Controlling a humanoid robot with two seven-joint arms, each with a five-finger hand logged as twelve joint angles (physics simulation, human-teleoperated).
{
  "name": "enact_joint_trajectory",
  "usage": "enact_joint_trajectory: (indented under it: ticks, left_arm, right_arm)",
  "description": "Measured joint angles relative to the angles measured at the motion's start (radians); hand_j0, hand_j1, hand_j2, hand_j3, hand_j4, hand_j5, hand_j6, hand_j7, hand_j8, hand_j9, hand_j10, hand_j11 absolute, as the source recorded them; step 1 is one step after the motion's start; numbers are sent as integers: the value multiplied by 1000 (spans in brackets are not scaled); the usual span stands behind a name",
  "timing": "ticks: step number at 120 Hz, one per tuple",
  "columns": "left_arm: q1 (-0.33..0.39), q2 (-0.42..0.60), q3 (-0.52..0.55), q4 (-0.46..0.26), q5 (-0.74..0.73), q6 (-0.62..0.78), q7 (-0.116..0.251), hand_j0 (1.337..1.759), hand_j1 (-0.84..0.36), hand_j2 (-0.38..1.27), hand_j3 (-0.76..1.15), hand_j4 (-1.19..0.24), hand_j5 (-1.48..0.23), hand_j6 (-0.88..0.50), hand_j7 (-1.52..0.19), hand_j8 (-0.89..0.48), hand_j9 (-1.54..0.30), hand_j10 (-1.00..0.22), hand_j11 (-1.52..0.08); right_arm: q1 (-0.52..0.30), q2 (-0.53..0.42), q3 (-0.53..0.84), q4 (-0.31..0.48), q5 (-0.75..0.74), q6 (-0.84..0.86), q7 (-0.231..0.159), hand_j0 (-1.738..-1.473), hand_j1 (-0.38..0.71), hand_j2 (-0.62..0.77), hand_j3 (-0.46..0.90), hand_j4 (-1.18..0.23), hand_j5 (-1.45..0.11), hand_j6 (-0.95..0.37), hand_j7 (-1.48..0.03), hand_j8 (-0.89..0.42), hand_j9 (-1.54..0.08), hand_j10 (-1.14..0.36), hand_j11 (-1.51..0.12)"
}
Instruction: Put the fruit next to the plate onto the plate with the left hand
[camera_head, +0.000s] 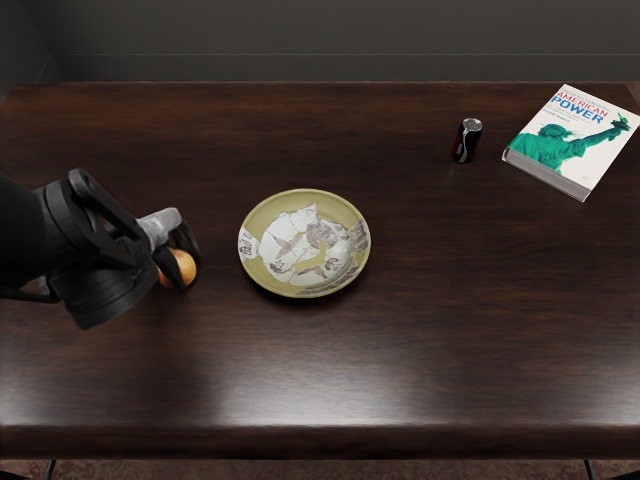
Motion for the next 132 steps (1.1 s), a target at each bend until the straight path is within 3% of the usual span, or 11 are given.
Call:
enact_joint_trajectory:
  ticks: [15,37,64,97,132]
  left_arm:
    - [-18,0,0,-1,-8,-42,1,1655,-340,470,0,-712,-996,-397,-960,-388,-970,-562,-981]
    - [-153,0,-2,-5,-10,-190,5,1655,-383,554,0,-727,-1110,-330,-1050,-336,-1042,-518,-1035]
    - [-268,21,-21,-2,-9,-226,7,1656,-382,628,0,-752,-1108,-411,-1068,-398,-1051,-613,-1046]
    - [-264,0,-186,9,-7,-232,7,1656,-439,762,0,-744,-1116,-410,-1074,-387,-1039,-611,-1039]
    - [-237,0,-219,26,-6,-223,6,1656,-478,848,0,-750,-1101,-423,-1062,-407,-1040,-658,-1044]
  right_arm:
    - [0,0,0,0,0,0,0,-1658,-335,-2,0,-12,-15,-12,-15,-12,-15,-12,-15]
    - [0,0,0,0,0,0,0,-1658,-335,-3,0,-12,-15,-12,-15,-12,-15,-12,-15]
    - [0,0,0,0,0,0,0,-1658,-335,-2,0,-12,-15,-12,-15,-12,-15,-12,-15]
    - [0,0,0,0,0,0,0,-1658,-335,-2,0,-12,-15,-12,-15,-12,-15,-12,-15]
    - [0,0,0,0,0,0,0,-1658,-335,-2,0,-12,-15,-12,-15,-12,-15,-12,-15]
